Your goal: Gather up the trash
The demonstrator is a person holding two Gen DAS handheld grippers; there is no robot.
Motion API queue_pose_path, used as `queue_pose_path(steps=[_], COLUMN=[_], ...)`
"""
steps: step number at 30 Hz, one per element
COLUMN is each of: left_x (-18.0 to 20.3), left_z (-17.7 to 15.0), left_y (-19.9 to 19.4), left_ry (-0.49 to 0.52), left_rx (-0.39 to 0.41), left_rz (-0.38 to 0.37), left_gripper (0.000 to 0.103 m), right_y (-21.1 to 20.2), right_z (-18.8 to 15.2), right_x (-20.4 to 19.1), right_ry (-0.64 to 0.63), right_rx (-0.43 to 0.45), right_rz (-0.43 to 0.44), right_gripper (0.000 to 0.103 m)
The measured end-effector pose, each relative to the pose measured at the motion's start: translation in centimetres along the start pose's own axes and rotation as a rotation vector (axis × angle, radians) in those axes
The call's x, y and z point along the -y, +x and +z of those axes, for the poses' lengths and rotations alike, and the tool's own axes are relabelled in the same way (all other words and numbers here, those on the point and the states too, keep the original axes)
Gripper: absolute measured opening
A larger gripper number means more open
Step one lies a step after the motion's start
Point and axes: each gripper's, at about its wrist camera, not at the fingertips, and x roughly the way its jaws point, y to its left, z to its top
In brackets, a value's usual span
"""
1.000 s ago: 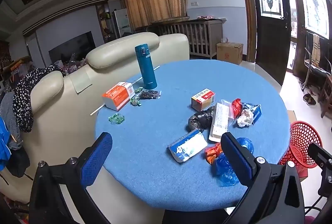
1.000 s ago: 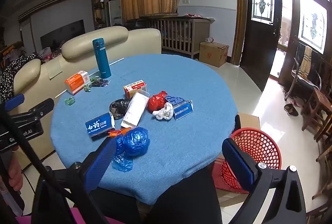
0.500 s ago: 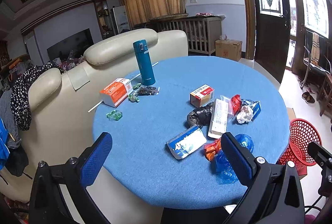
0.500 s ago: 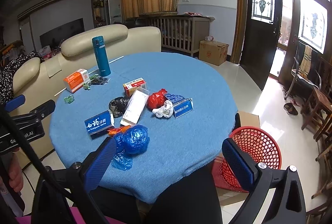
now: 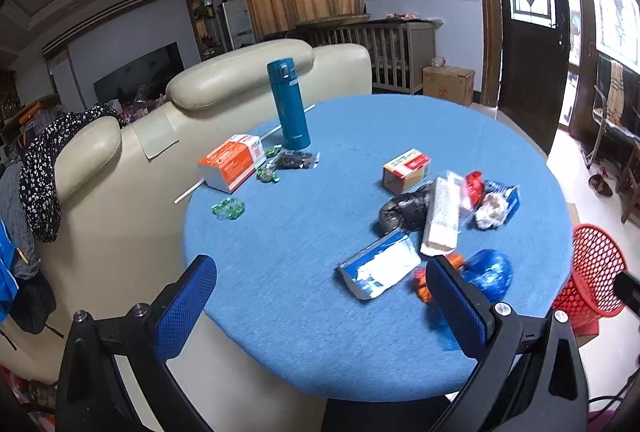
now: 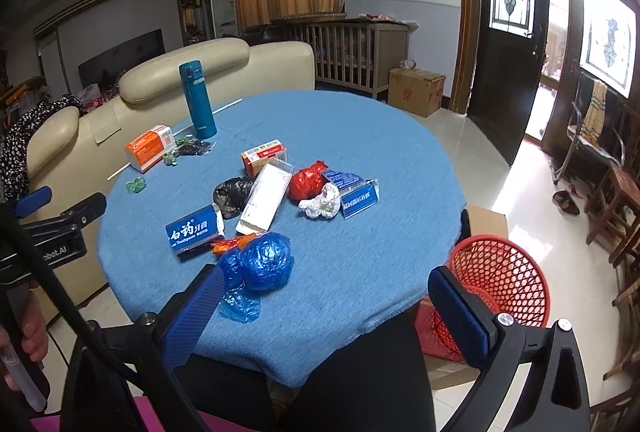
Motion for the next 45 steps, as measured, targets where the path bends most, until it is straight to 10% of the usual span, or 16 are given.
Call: queue_pose_path(steps=[8, 19, 23, 37, 41, 45], left_x=[-1.9, -1.3, 0.6, 4.5, 3.7, 3.6], left_z=[-1.1, -1.2, -1.3, -2.7, -2.7, -2.6], left_y=[5.5, 8.8, 10.8, 17.2, 17.9, 17.3], left_ry=[0.116, 0.2, 0.295, 0.454, 0.416, 0.406], left_rx=[-0.094, -0.1, -0.111, -0.184, -0.204, -0.178], left_rz=[-0.008, -0.1, -0.203, -0.316, -0.332, -0.326], left_gripper=[0.103, 0.103, 0.103, 0.103, 0.067, 0.067], right_y=[5.0, 20.7, 22.5, 20.0, 18.3, 16.5], right_z=[1.6, -0.9, -1.8, -1.8, -1.5, -1.3], right_x=[-0.5, -2.1, -3.1, 2.5, 3.9, 5.0], right_ry=[0.063, 0.469, 0.483, 0.511, 0.486, 0.458], right_rx=[-0.056, -0.619, -0.665, -0.469, -0.403, -0.339], right_rz=[0.211, 0.422, 0.4, 0.349, 0.339, 0.306], right_gripper=[0.103, 0.096, 0.067, 0.057, 0.057, 0.057])
